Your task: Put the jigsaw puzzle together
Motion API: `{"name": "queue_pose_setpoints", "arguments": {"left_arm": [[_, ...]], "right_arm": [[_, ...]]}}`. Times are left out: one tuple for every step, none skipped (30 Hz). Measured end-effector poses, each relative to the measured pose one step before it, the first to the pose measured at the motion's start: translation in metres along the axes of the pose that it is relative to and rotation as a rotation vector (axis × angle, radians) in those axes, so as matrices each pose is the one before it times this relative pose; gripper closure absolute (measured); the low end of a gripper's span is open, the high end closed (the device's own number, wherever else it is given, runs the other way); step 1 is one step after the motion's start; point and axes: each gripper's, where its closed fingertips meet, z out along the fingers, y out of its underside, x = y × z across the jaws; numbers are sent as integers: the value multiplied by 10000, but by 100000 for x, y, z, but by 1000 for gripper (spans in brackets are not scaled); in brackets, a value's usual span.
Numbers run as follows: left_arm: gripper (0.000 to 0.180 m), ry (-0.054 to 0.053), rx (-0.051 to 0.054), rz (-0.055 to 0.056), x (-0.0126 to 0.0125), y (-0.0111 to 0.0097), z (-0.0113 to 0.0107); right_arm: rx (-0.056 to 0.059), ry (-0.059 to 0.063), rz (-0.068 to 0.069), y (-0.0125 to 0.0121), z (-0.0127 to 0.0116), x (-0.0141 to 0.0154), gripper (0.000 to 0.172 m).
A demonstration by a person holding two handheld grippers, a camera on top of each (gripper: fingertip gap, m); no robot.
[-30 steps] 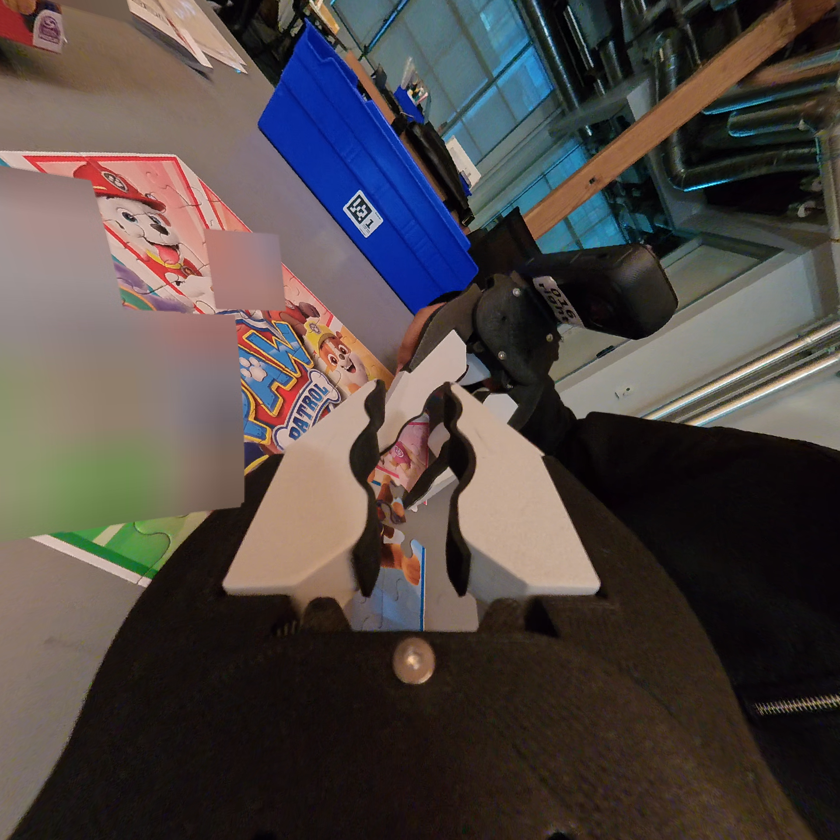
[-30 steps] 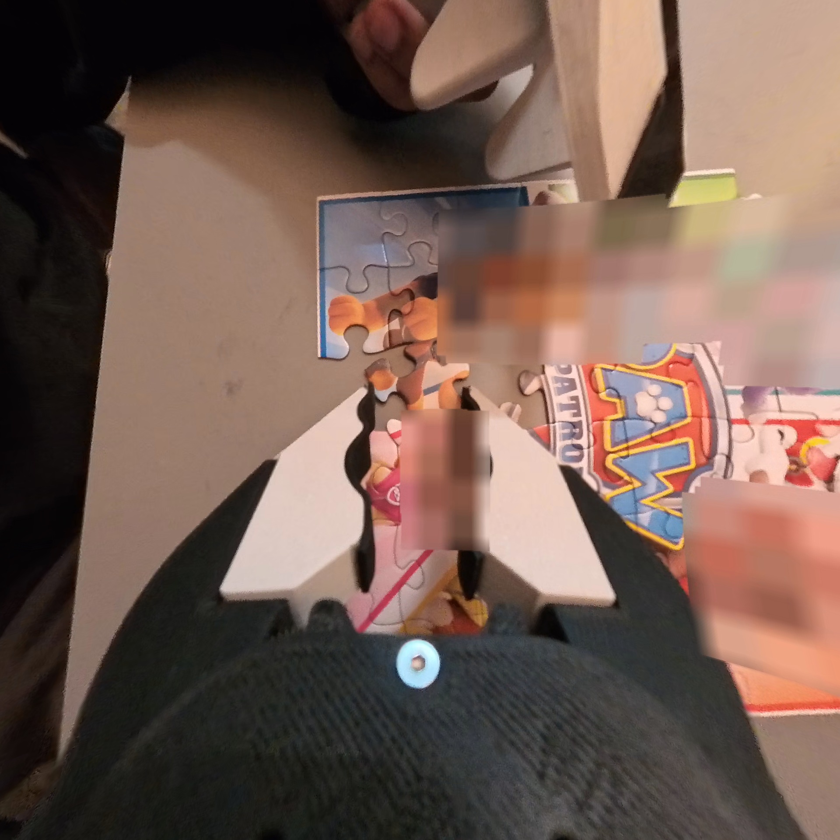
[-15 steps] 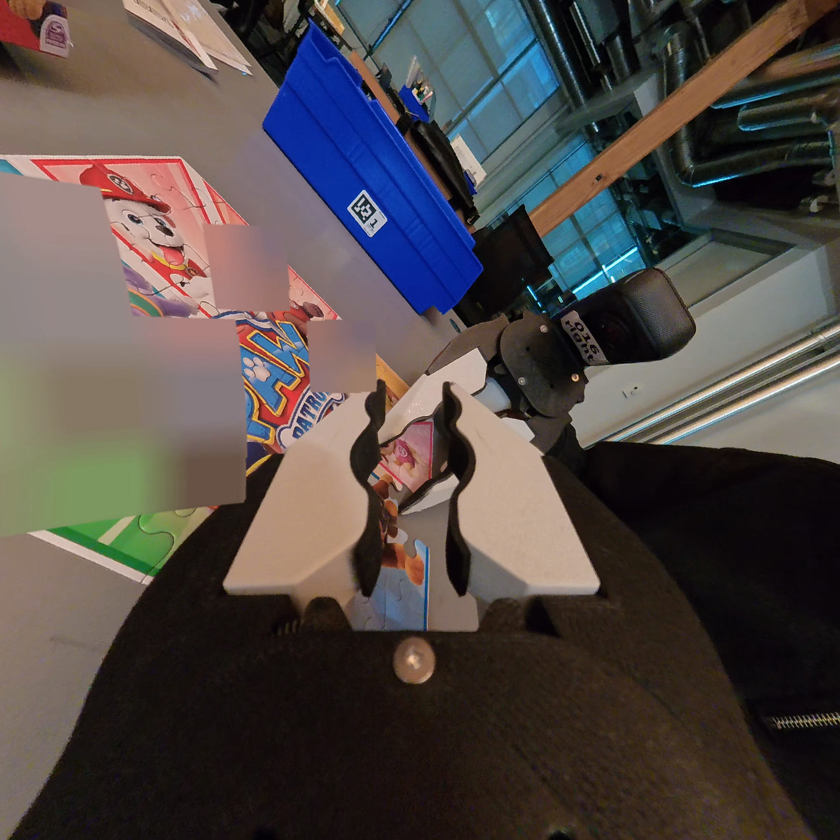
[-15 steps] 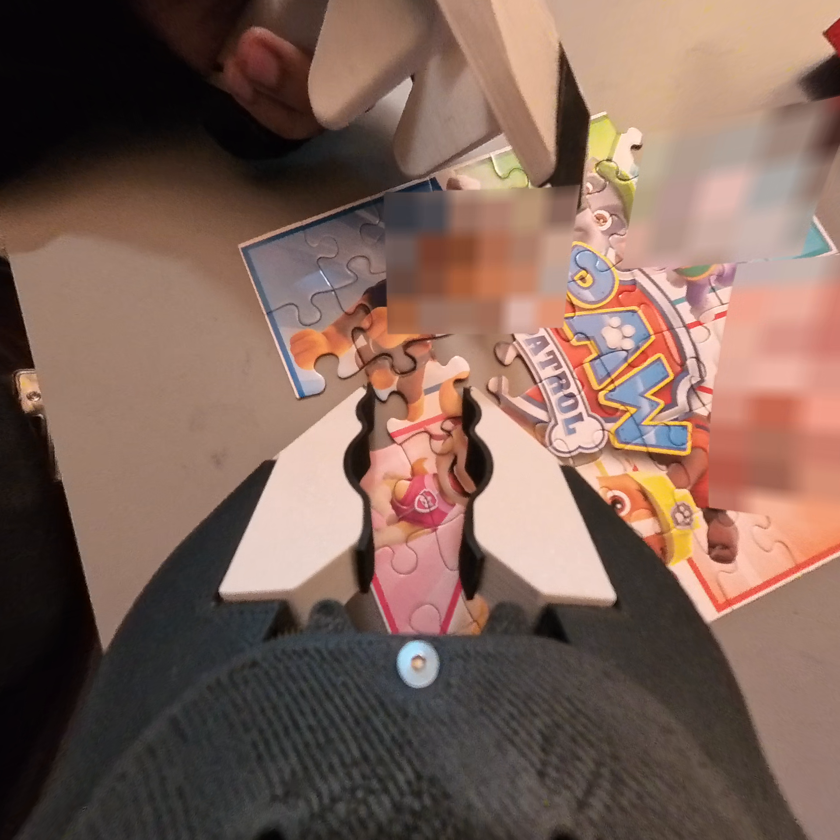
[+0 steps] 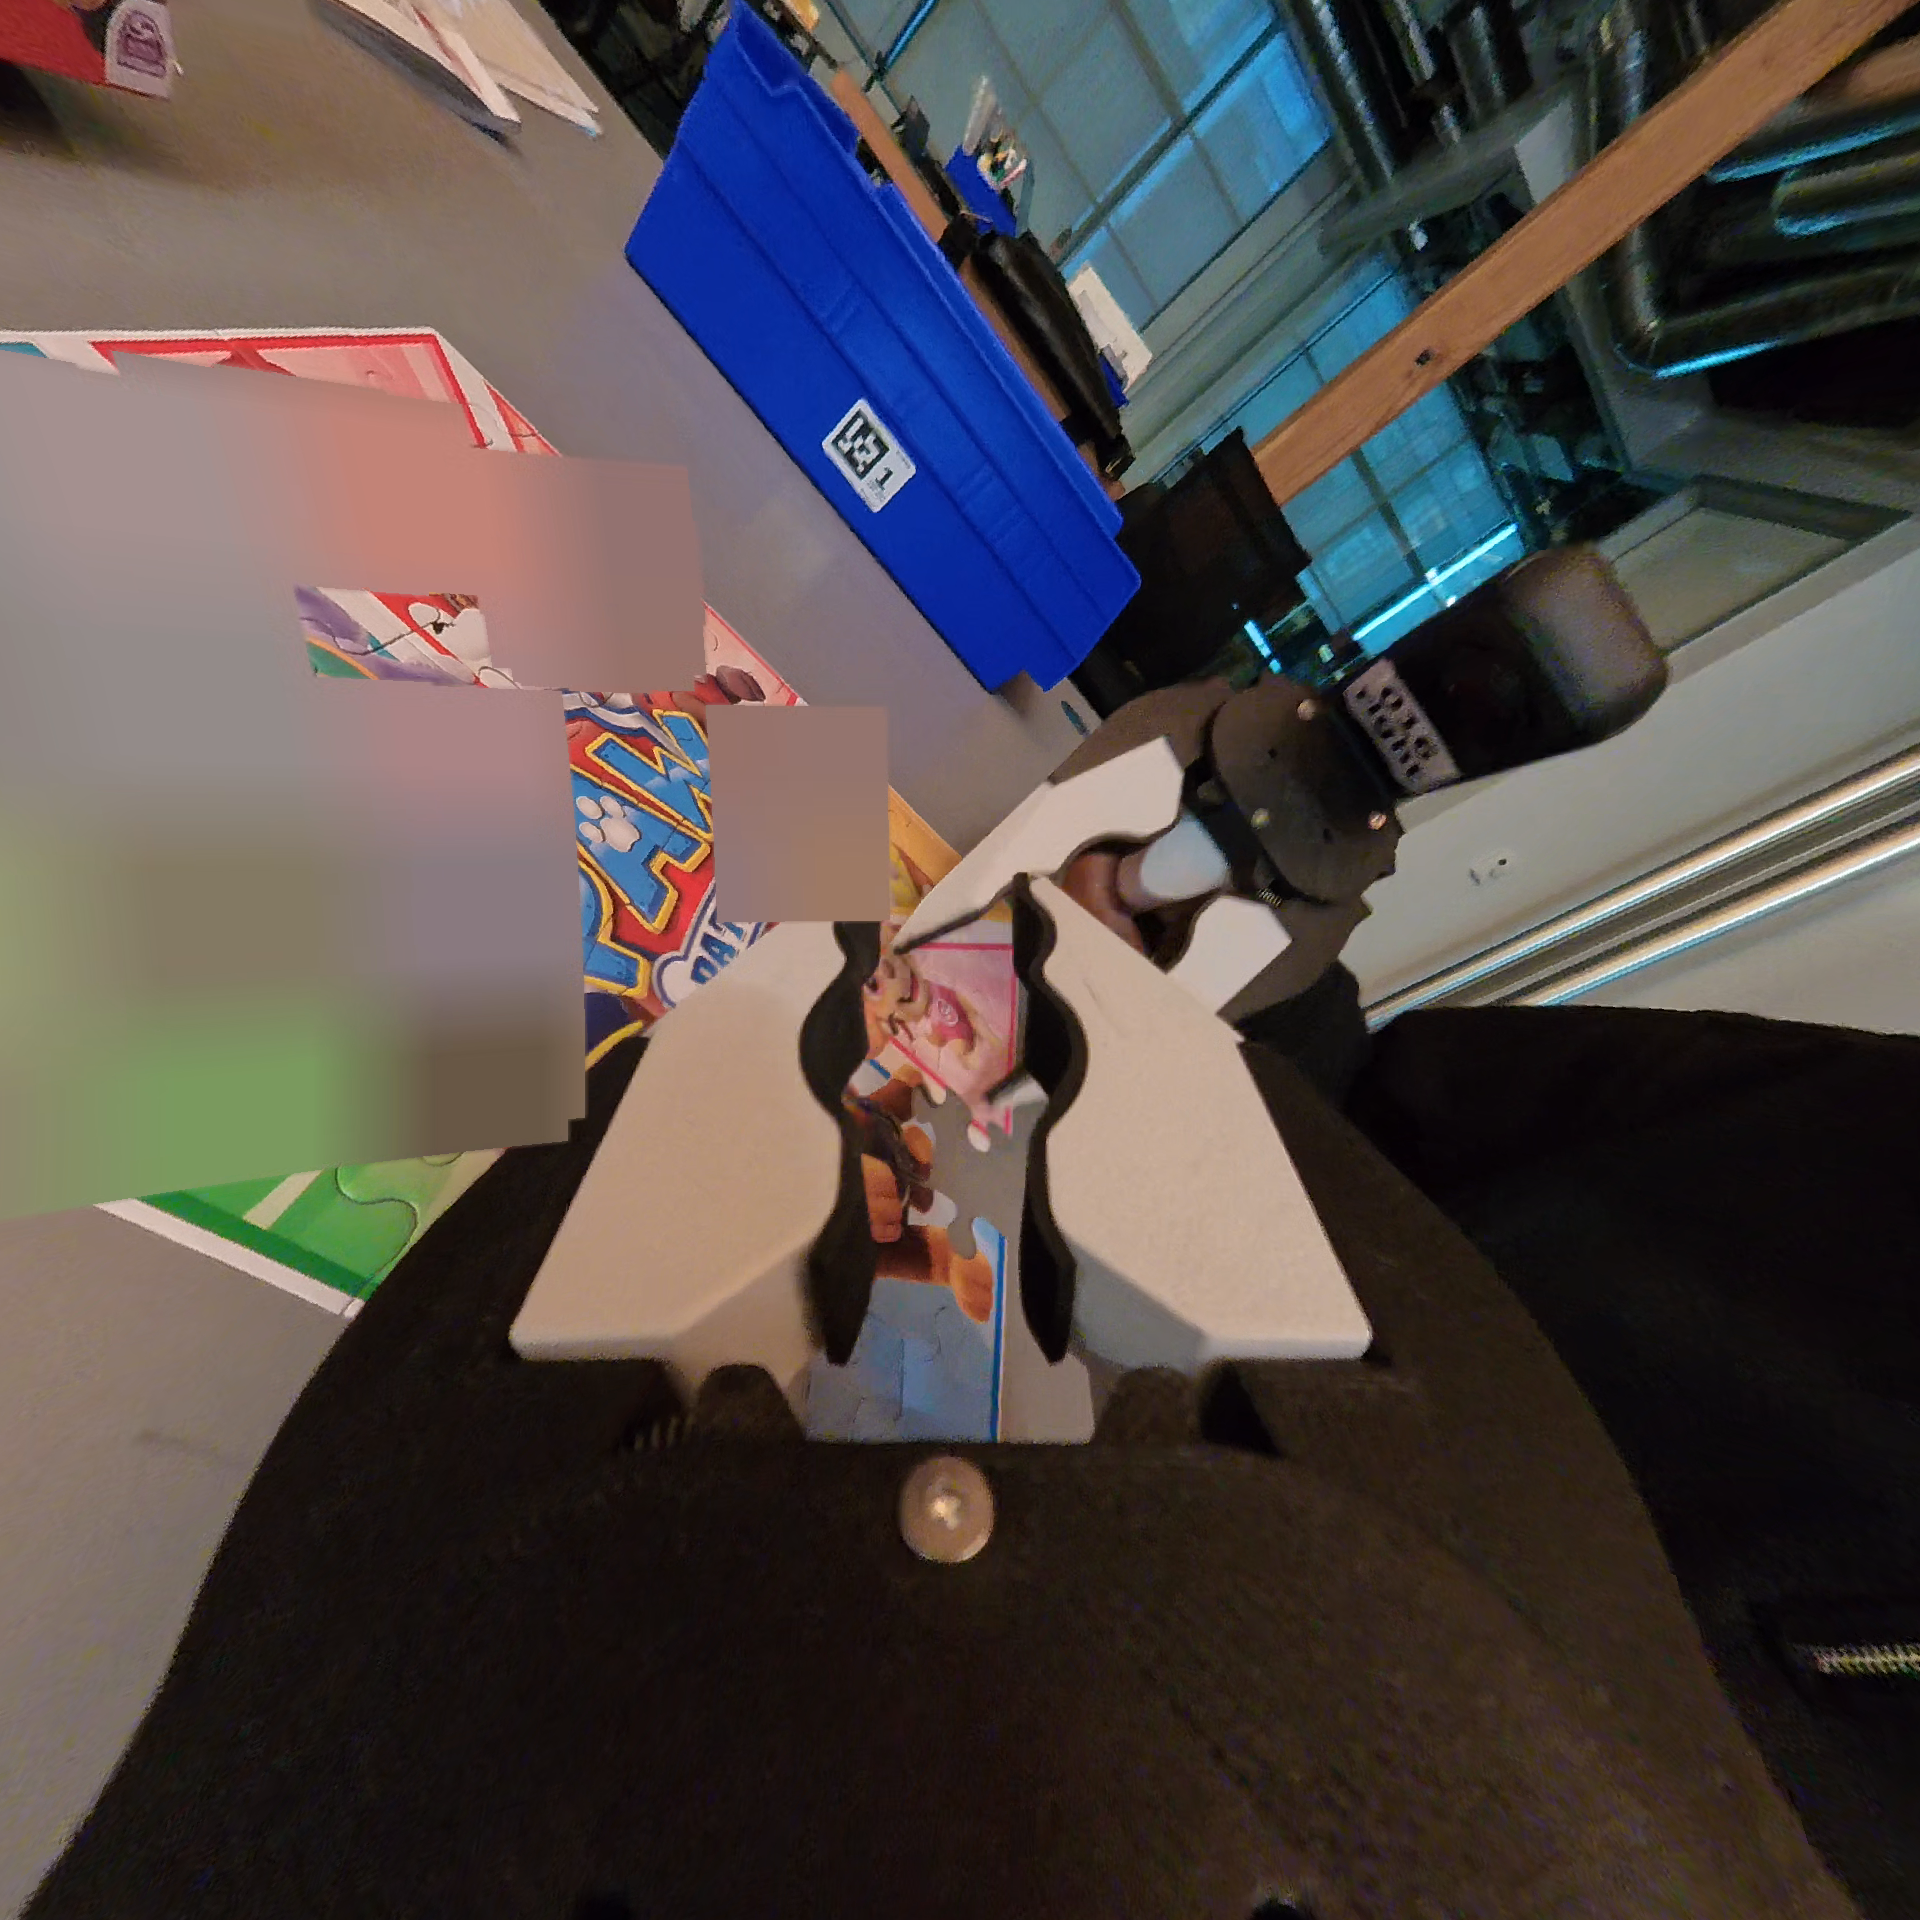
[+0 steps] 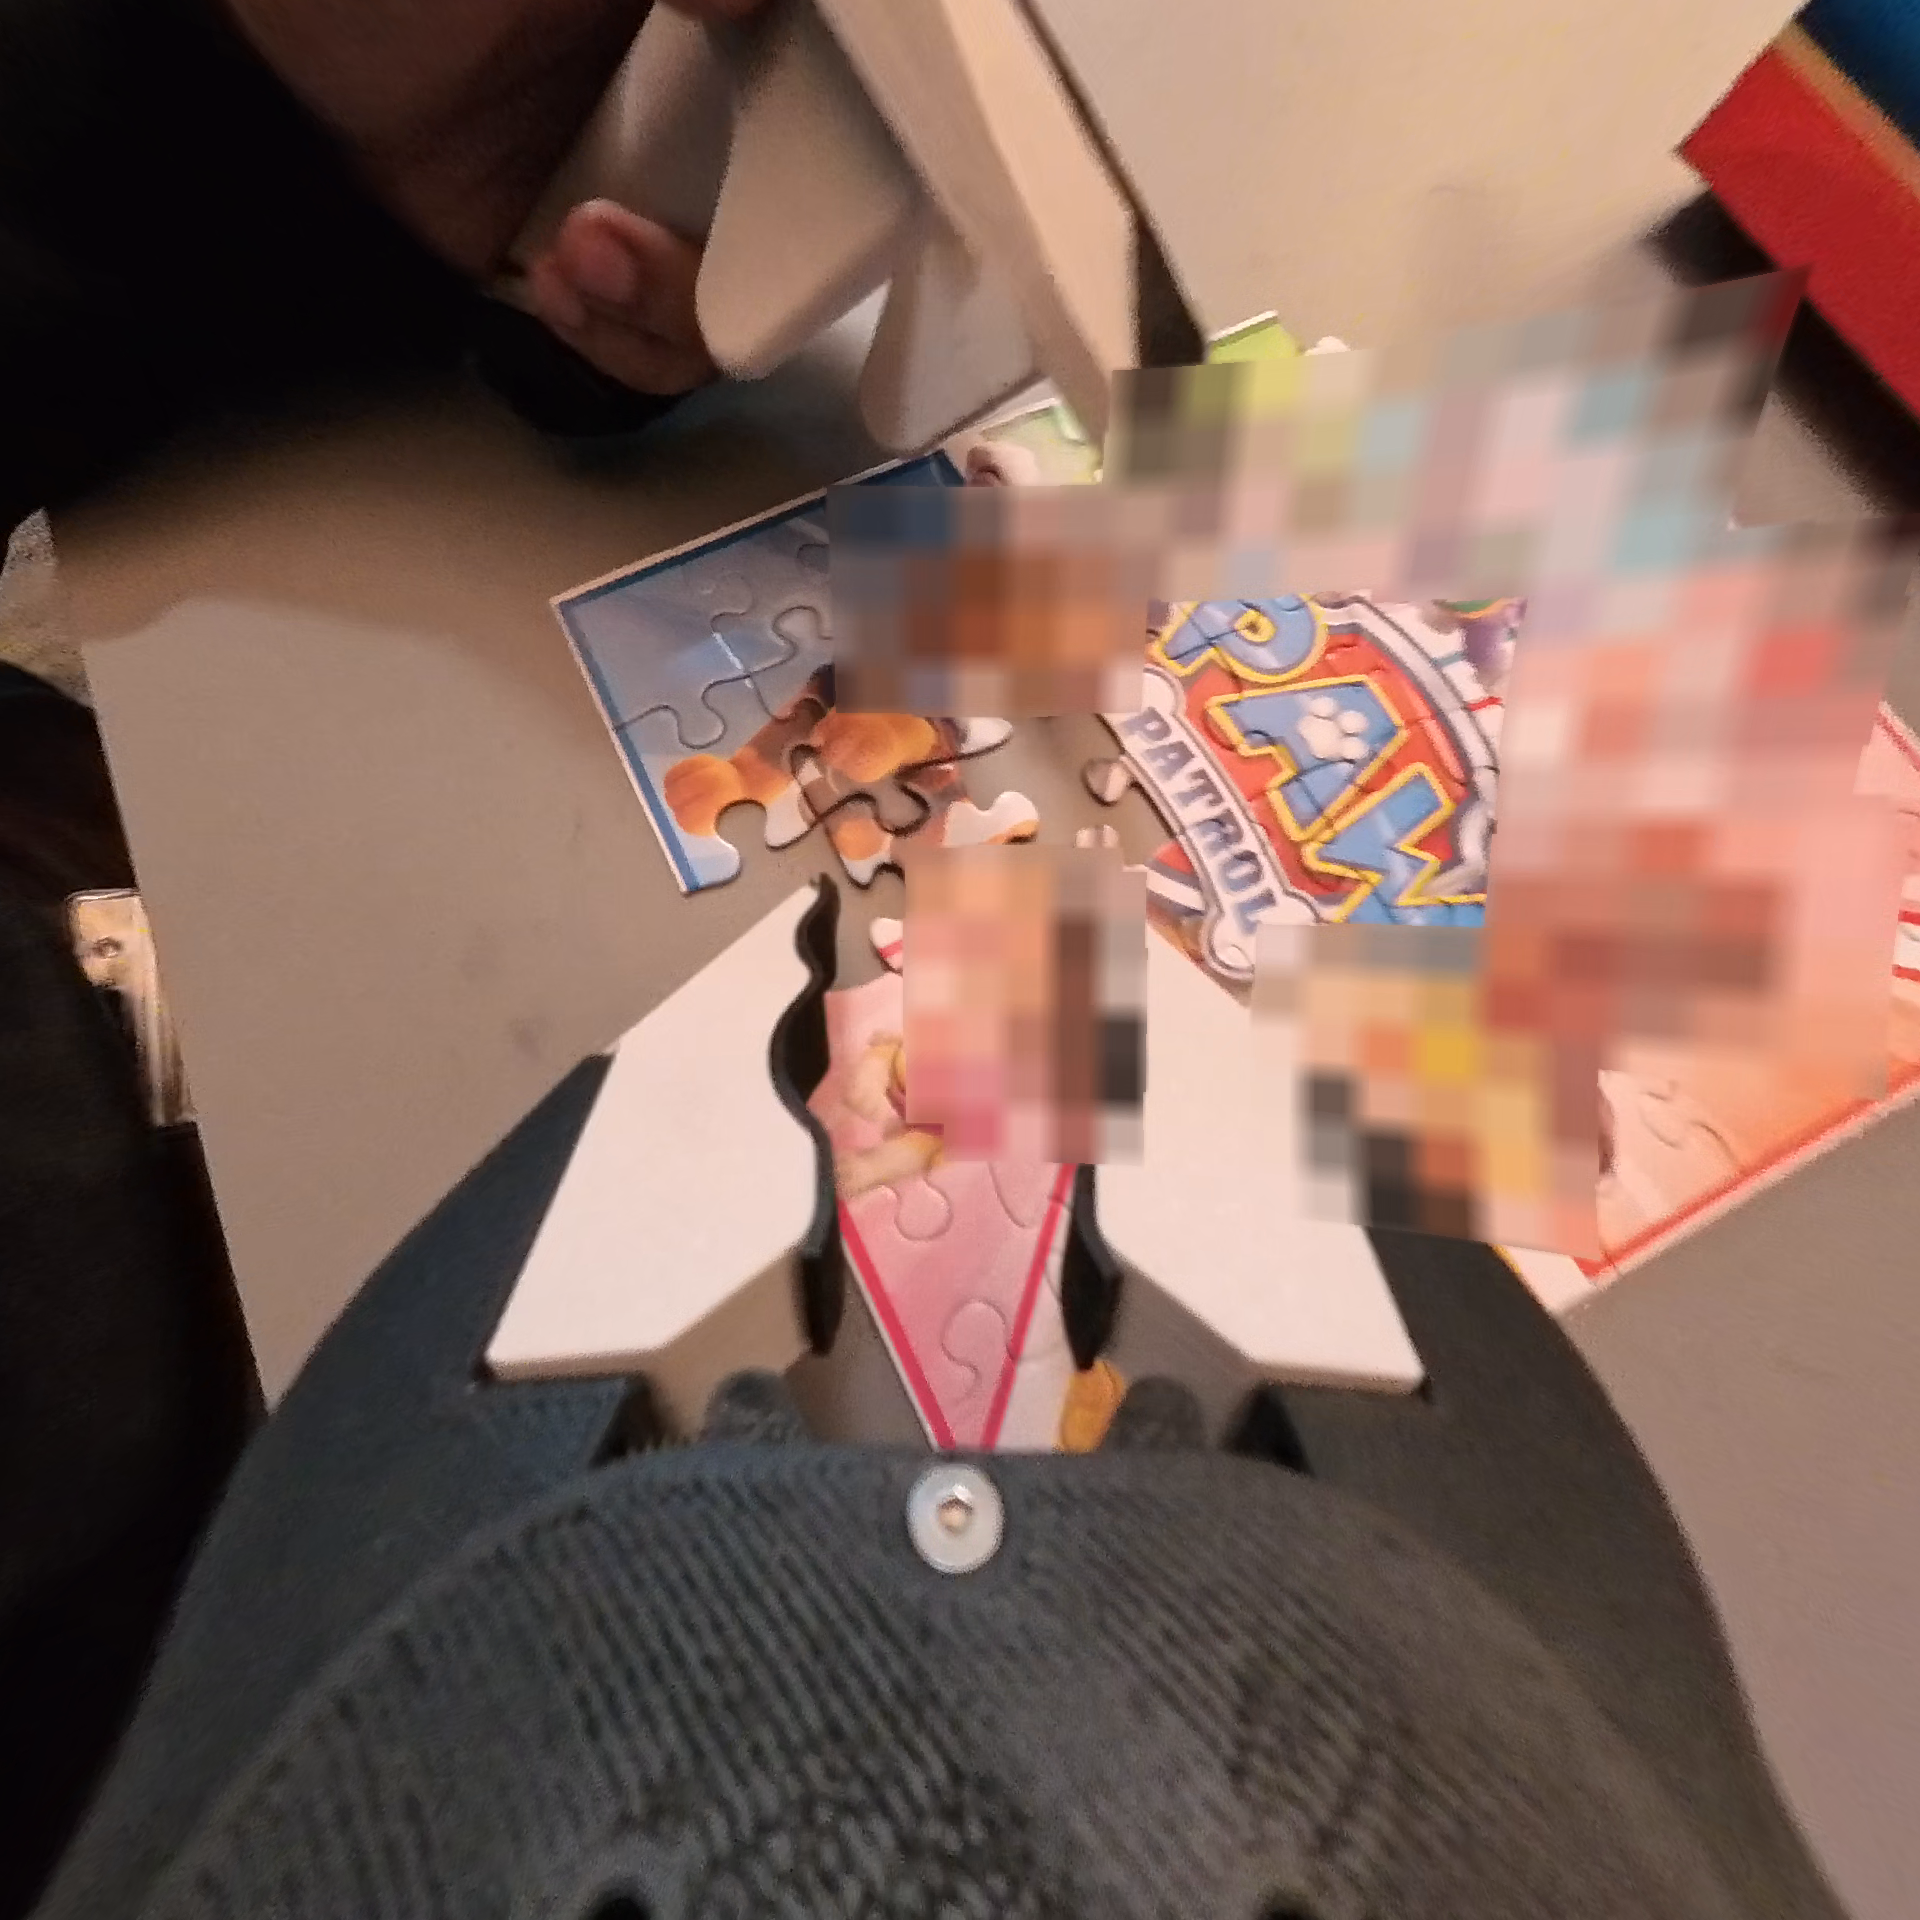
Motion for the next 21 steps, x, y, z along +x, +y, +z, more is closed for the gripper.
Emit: {"name": "queue_pose_setpoints", "arguments": {"left_arm": [[158, -180, -228, 116, -164, 368, 161], [158, -185, -309, 154, -132, 496, 208], [158, -227, -352, 221, -144, 563, 251], [160, -292, -417, 330, -156, 634, 251], [165, -367, -489, 450, -194, 718, 243], [174, -331, -565, 468, -73, 806, 221], [175, -160, -547, 471, 242, 762, 248], [176, -215, -483, 433, 181, 660, 294], [177, -331, -431, 393, -7, 580, 336], [179, -398, -397, 325, -129, 511, 390], [180, -350, -363, 287, -100, 409, 406], [180, -315, -274, 269, -66, 268, 333], [180, -212, 4, 227, 53, -155, 134], [180, -182, -63, 125, -22, -15, 71], [180, -96, -53, 62, 4, 3, 7], [180, -57, -62, 26, -11, 53, -34], [180, -27, -34, 28, 15, 38, -60], [180, -33, -28, 36, -10, 28, -58], [180, -22, -17, 51, 35, 13, -51], [180, -9, 5, 51, 56, -32, -35], [180, 18, 18, 39, 91, -53, -14]], "right_arm": [[79, 245, 54, 164, -458, 543, 129], [53, 251, 51, 227, -387, 579, 133], [68, 176, 58, 234, -286, 463, 138], [122, 10, 98, 132, -150, 162, 142], [174, -182, 153, -3, -30, -180, 146], [169, -324, 157, -79, 88, -486, 152], [63, -325, 62, 5, 174, -576, 155], [-49, -115, -56, 78, 220, -320, 157], [-112, 72, -142, 139, 241, -56, 159], [-160, 101, -168, 189, 278, -3, 162], [-213, 92, -139, 256, 294, 18, 164], [-176, 110, -105, 206, 260, 78, 165], [3, 104, -84, -60, 100, 87, 168], [-37, -17, -56, 13, 57, -40, 169], [-6, -17, 10, -38, 19, -7, 169], [-5, -29, 35, -8, 17, -7, 169], [16, -39, 47, -29, 22, -31, 169], [23, -26, 35, -42, 44, -18, 170], [27, -10, -1, -51, 64, 2, 170], [12, -24, -26, -29, 95, -42, 170], [-20, -40, -39, -6, 110, -69, 171]]}}
